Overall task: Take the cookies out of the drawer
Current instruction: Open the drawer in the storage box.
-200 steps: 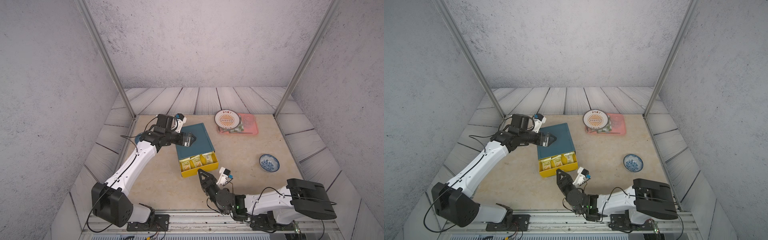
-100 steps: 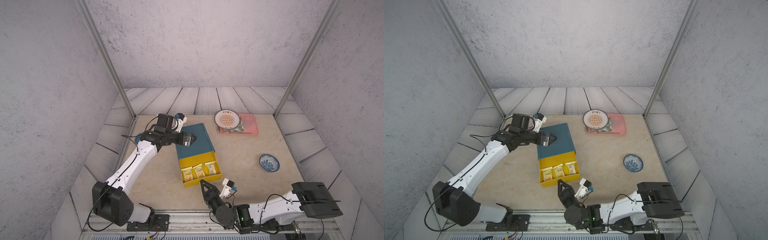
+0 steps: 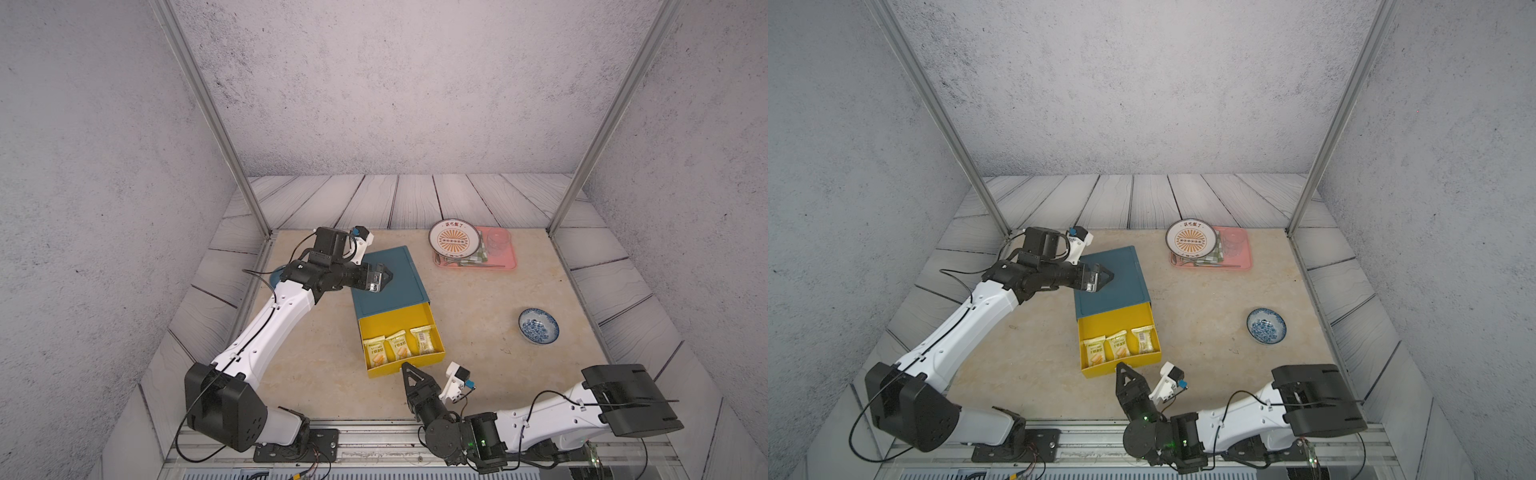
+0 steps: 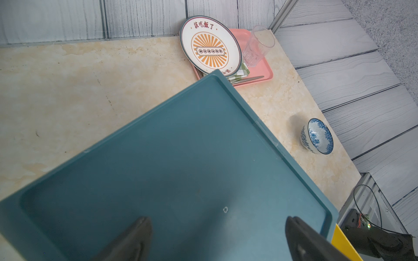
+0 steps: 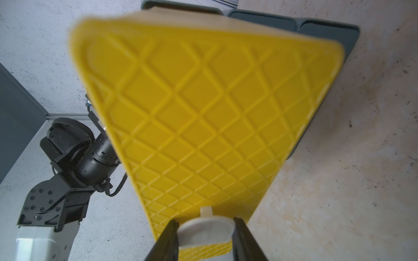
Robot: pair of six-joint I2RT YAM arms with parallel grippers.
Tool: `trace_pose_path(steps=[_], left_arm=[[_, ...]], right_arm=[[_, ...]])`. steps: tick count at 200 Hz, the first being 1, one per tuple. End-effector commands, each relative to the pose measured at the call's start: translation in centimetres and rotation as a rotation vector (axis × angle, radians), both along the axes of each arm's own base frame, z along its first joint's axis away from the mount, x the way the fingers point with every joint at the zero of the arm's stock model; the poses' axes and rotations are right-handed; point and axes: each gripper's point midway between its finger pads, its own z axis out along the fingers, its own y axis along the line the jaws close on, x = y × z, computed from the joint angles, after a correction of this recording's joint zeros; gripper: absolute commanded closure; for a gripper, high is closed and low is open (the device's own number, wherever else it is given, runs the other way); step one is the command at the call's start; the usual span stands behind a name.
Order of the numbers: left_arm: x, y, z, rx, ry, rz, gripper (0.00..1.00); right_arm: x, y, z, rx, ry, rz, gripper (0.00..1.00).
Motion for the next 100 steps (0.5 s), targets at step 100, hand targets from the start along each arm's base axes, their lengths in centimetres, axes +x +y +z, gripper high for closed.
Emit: trace_pose_path(steps=[100], left_arm=[[-1.9, 3.6, 8.4, -0.118, 0.013, 0.210, 0.02]], right_arm=[[-2.8, -4.6, 2.7, -0.379, 0.042, 0.180, 0.24]])
